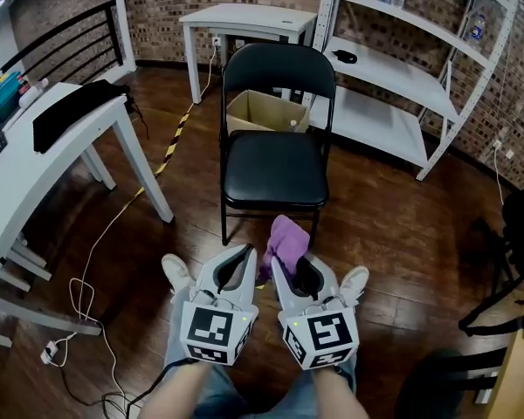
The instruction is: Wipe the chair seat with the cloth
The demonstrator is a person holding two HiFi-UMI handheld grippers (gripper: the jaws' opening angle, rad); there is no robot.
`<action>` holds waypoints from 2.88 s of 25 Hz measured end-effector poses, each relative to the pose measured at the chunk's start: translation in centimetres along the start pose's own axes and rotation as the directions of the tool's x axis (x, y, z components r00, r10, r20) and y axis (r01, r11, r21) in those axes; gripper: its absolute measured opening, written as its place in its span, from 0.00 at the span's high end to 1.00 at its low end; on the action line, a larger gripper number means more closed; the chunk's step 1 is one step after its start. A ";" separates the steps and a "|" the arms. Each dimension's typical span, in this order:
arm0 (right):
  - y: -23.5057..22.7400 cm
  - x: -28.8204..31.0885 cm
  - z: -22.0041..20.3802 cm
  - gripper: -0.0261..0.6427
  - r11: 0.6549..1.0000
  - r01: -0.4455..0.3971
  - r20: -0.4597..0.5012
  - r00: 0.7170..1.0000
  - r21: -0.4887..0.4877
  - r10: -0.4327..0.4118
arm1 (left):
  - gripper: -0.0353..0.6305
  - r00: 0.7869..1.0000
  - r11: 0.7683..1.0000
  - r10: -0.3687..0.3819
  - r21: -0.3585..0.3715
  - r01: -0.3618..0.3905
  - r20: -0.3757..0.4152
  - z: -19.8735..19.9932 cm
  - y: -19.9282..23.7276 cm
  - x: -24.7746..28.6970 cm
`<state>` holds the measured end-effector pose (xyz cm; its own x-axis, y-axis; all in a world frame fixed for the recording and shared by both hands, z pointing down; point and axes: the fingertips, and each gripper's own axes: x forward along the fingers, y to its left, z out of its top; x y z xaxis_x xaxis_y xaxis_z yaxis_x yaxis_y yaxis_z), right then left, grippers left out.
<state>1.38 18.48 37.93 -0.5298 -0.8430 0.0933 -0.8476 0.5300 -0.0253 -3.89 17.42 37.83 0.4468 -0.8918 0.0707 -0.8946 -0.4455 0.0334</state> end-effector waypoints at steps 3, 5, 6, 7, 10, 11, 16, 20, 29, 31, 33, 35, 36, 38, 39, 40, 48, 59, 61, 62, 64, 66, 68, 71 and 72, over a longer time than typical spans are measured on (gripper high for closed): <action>-0.2 0.7 0.3 0.79 1.000 -0.002 0.000 1.000 -0.008 0.002 | 0.94 1.000 1.000 -0.005 0.008 0.005 -0.006 0.2 0.0 0.8; -0.2 1.1 0.6 0.79 1.000 0.002 0.000 1.000 -0.014 -0.002 | 0.94 1.000 1.000 -0.009 0.011 0.009 -0.009 0.2 0.3 1.1; -0.2 1.3 0.7 0.79 1.000 0.004 0.000 1.000 -0.016 -0.004 | 0.94 1.000 1.000 -0.010 0.011 0.010 -0.008 0.4 0.5 1.3; -0.2 1.5 0.8 0.79 1.000 0.006 0.000 1.000 -0.019 -0.006 | 0.94 1.000 1.000 -0.012 0.011 0.012 -0.007 0.6 0.7 1.6; -0.7 2.4 1.2 0.79 1.000 0.011 0.001 1.000 -0.025 -0.011 | 0.94 1.000 1.000 -0.027 0.014 0.027 0.002 1.2 1.2 2.9; -1.0 2.6 1.3 0.79 1.000 0.015 0.002 1.000 -0.025 -0.015 | 0.94 0.999 0.999 -0.033 0.015 0.033 0.003 1.4 1.2 3.4; -3.0 3.9 1.6 0.79 0.999 0.043 0.005 0.999 -0.017 -0.043 | 0.94 0.998 0.998 -0.057 0.025 0.057 -0.001 1.9 1.3 5.7; -4.4 5.7 1.8 0.79 0.999 0.053 0.003 0.999 -0.008 -0.053 | 0.94 0.998 0.998 -0.057 0.022 0.057 -0.005 2.2 2.6 7.5; -5.9 9.8 1.3 0.79 0.999 0.038 -0.027 0.999 -0.009 -0.039 | 0.94 0.999 0.999 -0.051 0.011 0.051 -0.019 1.5 5.2 10.9; -6.4 10.6 1.5 0.79 0.999 0.035 -0.028 0.999 -0.012 -0.036 | 0.94 0.999 0.999 -0.051 0.010 0.051 -0.015 1.6 5.6 11.8; -7.0 11.4 1.8 0.79 0.999 0.033 -0.028 0.999 -0.015 -0.033 | 0.94 0.999 0.999 -0.048 0.008 0.048 -0.011 1.9 6.0 12.7; -7.6 12.2 1.9 0.79 0.999 0.029 -0.031 0.999 -0.019 -0.030 | 0.94 0.999 0.999 -0.039 0.009 0.039 -0.009 2.2 6.6 13.7; -7.8 12.7 1.9 0.79 0.999 0.028 -0.033 0.999 -0.022 -0.028 | 0.94 0.999 0.999 -0.034 0.008 0.034 -0.011 2.2 7.0 14.1; -8.5 13.6 2.0 0.79 0.999 0.024 -0.035 0.999 -0.026 -0.025 | 0.94 0.999 1.000 -0.027 0.007 0.027 -0.017 2.0 7.7 15.1; -8.8 14.1 2.1 0.79 0.999 0.022 -0.036 0.999 -0.028 -0.023 | 0.94 1.000 1.000 -0.024 0.005 0.024 -0.018 1.9 8.0 15.6; -9.2 14.5 2.2 0.79 0.999 0.020 -0.038 0.999 -0.030 -0.022 | 0.94 1.000 1.000 -0.021 0.002 0.021 -0.020 1.8 8.2 16.2; -11.7 19.1 2.6 0.79 0.999 -0.014 -0.052 0.999 -0.048 0.012 | 0.94 0.999 1.000 0.008 -0.003 -0.008 -0.036 1.6 10.8 20.2; -14.5 26.5 2.5 0.79 0.995 -0.073 -0.088 0.994 -0.074 0.066 | 0.94 0.997 0.998 0.060 -0.013 -0.061 -0.048 1.5 15.5 26.0; -14.9 27.8 2.6 0.79 0.994 -0.080 -0.093 0.993 -0.076 0.073 | 0.94 0.996 0.998 0.069 -0.013 -0.069 -0.053 1.4 16.2 26.8; -15.1 28.4 2.6 0.79 0.993 -0.084 -0.094 0.993 -0.078 0.076 | 0.94 0.996 0.997 0.073 -0.012 -0.073 -0.056 1.3 16.6 27.2; -15.3 29.6 2.5 0.79 0.991 -0.095 -0.101 0.991 -0.089 0.086 | 0.94 0.995 0.997 0.081 -0.009 -0.082 -0.065 0.8 17.3 27.8; -15.4 30.7 2.1 0.79 0.989 -0.109 -0.111 0.989 -0.099 0.098 | 0.94 0.993 0.996 0.093 -0.007 -0.094 -0.077 0.2 18.2 28.3; -15.5 31.7 1.7 0.79 0.987 -0.120 -0.121 0.987 -0.108 0.106 | 0.94 0.991 0.994 0.104 -0.011 -0.105 -0.087 -0.3 19.0 28.6; -15.6 33.2 1.1 0.79 0.985 -0.131 -0.133 0.984 -0.111 0.116 | 0.94 0.989 0.993 0.114 -0.017 -0.116 -0.096 -0.6 20.2 29.1; -15.7 33.7 1.0 0.79 0.984 -0.136 -0.138 0.983 -0.112 0.121 | 0.94 0.988 0.993 0.117 -0.018 -0.120 -0.098 -0.7 20.5 29.2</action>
<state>-3.23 -18.32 40.51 -0.6193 -0.7520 0.2258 -0.7589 0.6470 0.0733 -9.18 -17.73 41.25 0.3364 -0.9260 0.1714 -0.9416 -0.3341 0.0425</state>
